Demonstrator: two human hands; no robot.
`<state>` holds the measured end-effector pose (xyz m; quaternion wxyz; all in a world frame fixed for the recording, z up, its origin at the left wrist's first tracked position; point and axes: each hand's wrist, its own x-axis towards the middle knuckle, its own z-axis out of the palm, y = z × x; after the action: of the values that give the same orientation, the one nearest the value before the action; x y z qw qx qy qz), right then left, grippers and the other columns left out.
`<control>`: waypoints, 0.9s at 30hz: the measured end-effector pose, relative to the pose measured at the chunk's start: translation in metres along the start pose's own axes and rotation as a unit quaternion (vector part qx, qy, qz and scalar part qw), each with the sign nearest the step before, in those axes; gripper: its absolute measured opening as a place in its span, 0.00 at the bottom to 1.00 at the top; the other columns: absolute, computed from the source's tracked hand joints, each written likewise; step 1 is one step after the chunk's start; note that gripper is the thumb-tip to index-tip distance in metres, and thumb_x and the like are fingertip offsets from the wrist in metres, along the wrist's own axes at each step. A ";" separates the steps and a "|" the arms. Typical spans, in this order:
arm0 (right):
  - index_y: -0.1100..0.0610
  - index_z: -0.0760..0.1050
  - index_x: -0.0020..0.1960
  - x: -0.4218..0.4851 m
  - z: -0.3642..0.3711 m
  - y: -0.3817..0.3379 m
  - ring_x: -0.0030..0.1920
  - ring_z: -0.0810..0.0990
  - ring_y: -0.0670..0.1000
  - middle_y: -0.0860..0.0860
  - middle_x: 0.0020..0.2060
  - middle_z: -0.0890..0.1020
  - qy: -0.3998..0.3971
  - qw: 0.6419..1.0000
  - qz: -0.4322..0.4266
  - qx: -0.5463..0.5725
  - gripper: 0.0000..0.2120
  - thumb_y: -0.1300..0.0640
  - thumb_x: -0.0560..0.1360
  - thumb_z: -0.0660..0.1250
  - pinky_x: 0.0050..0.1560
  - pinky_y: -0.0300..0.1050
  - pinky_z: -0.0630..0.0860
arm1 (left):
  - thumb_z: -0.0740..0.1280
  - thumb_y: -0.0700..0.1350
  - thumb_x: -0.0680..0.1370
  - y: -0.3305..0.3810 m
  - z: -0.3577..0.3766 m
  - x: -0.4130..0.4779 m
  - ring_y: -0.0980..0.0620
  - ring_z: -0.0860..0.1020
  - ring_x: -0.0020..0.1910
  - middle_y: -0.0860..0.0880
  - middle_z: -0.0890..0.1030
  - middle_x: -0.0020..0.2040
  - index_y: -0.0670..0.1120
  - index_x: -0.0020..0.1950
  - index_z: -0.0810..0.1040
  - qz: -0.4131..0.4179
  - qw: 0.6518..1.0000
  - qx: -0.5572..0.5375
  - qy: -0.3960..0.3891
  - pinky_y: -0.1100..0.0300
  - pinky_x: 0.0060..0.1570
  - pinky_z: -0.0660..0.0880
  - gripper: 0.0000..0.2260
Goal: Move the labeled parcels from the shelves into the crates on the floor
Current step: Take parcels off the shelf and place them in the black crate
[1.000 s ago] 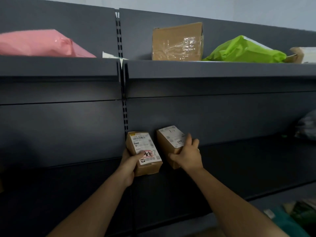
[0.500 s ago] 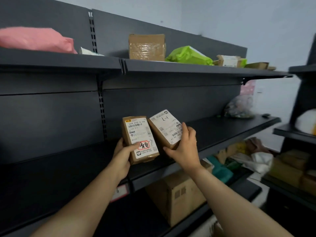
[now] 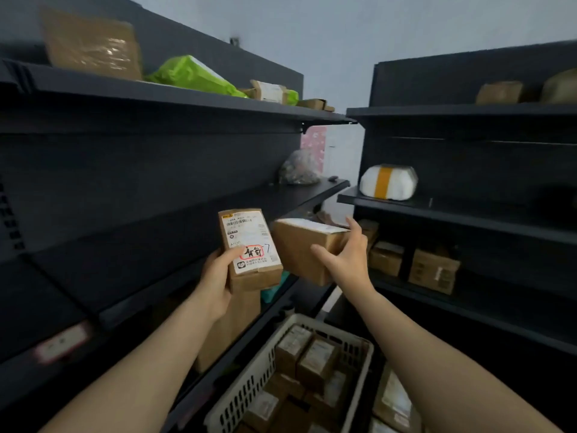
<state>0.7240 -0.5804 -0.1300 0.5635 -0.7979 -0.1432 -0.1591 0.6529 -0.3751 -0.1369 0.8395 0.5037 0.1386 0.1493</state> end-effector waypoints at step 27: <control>0.47 0.74 0.63 -0.044 -0.334 0.291 0.59 0.78 0.62 0.56 0.58 0.80 0.095 0.805 0.480 0.336 0.20 0.39 0.76 0.63 0.59 0.66 0.73 | 0.69 0.51 0.65 -0.284 0.285 0.004 0.42 0.80 0.52 0.42 0.83 0.52 0.46 0.58 0.78 -0.285 0.929 0.098 -0.215 0.39 0.56 0.73 0.22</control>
<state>0.7721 -0.9927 -0.2920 0.8117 -0.5062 0.2677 0.1148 0.7973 -0.7302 -0.2594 0.8026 0.5429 0.1069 -0.2229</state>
